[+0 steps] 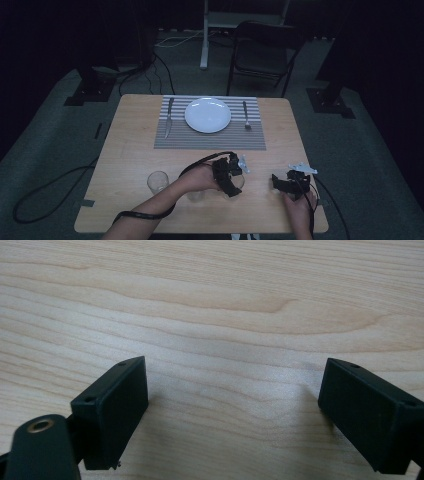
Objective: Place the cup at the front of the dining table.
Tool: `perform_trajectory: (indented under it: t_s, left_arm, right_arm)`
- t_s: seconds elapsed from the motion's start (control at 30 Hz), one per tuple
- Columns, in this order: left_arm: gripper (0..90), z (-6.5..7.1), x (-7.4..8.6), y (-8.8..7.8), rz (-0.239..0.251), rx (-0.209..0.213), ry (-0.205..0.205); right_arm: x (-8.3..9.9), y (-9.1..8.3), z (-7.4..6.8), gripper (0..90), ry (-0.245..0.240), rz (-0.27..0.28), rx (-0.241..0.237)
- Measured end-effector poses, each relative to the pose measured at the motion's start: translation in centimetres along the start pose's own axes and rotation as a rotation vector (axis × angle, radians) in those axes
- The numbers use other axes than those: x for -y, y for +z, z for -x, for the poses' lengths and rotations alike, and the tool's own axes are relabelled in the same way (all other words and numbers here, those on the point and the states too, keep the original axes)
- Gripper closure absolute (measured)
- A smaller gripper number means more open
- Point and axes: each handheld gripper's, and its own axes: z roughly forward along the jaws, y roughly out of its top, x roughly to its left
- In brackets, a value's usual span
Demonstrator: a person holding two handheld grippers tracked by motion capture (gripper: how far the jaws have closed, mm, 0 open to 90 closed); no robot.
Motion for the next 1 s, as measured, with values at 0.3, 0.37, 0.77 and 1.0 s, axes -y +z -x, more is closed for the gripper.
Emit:
perform_trajectory:
  t_s: [0.3,0.37,0.77,1.0]
  left_arm:
    - [28.7,-0.2,-0.3,-0.4,-0.011,-0.016,-0.001]
    - [28.6,-0.3,-0.3,-0.7,0.001,-0.022,-0.006]
    - [28.6,-2.0,-0.2,-1.6,0.021,-0.059,-0.061]
    - [28.6,-3.4,0.7,-2.9,0.028,-0.096,-0.095]
  right_arm:
    - [0.0,0.0,0.0,12.3,0.000,0.000,0.000]
    - [0.0,0.0,0.0,12.3,0.000,0.000,0.000]
    - [0.0,0.0,0.0,12.2,0.001,-0.001,0.000]
    - [0.0,0.0,0.0,12.3,0.000,0.000,0.000]
